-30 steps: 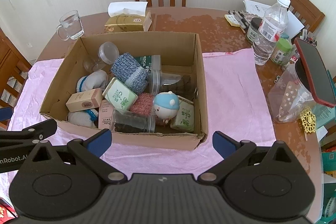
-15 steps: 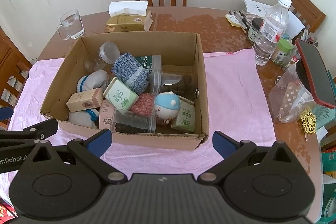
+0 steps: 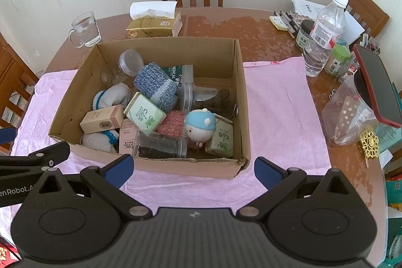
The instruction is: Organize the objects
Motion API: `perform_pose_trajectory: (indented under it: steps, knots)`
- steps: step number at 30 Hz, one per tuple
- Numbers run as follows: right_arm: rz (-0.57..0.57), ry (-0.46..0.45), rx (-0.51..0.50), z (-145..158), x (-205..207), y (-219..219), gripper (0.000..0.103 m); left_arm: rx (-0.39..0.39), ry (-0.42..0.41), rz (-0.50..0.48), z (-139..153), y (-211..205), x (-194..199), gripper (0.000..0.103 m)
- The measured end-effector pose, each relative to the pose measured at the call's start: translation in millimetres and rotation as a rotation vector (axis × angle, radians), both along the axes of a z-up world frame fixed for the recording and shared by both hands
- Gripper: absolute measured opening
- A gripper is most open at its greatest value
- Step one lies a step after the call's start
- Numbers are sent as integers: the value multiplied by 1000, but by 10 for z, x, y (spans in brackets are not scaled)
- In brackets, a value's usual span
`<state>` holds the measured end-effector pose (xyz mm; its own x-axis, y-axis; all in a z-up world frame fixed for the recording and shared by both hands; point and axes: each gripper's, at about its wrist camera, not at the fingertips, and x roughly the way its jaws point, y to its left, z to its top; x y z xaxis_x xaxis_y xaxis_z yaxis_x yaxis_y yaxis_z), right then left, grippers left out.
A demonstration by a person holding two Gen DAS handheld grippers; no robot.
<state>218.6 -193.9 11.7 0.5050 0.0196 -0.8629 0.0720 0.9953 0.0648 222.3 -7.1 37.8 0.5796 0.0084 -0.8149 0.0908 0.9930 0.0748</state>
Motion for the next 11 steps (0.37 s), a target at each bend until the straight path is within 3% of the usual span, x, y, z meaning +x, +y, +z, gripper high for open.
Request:
perform_pose_trajectory:
  steps: [11]
  knots:
    - [-4,2,3,-1,-7,3,103,1,6,1,-9,-11,1,101]
